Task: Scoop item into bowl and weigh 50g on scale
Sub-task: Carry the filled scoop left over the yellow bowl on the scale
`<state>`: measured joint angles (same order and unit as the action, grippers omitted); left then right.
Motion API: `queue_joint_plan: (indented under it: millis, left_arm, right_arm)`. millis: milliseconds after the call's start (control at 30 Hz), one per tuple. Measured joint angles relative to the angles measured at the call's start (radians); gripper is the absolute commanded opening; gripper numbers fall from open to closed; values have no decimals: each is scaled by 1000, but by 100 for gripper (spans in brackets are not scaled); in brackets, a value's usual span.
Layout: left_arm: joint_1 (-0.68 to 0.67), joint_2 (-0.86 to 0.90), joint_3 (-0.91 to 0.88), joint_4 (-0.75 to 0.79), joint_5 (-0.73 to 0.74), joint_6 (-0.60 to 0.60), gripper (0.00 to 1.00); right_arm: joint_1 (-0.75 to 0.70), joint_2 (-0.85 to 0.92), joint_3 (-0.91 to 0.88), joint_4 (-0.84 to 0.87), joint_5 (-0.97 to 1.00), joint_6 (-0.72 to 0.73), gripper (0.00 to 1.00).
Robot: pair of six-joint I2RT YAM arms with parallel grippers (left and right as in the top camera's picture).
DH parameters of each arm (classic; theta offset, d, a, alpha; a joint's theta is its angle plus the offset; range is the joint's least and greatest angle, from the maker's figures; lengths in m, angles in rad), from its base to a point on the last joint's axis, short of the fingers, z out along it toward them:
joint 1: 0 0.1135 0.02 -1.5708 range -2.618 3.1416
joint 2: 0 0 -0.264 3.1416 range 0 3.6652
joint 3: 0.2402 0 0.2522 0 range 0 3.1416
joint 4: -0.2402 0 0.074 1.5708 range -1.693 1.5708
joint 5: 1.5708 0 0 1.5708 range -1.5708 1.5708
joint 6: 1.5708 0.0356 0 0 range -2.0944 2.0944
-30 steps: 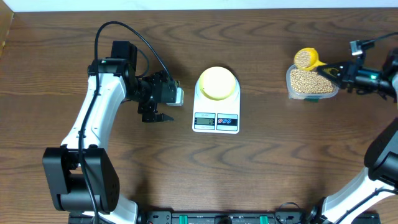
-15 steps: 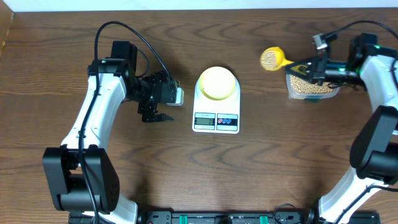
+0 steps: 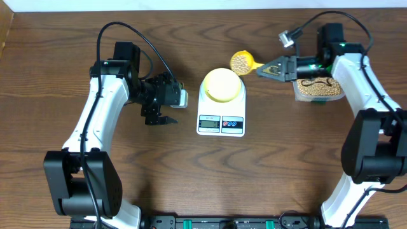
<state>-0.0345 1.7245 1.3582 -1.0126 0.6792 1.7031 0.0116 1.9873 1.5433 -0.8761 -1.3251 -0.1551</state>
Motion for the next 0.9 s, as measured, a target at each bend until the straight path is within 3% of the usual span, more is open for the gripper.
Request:
queue_joint_plan:
  millis: [300,900]
  left_arm:
    - [0,0,0,0,0,0,97]
    - [0,0,0,0,0,0,98]
  right_arm:
    - [79,0,0,93,75,100,1]
    - [196,0,0,177,460,110,1]
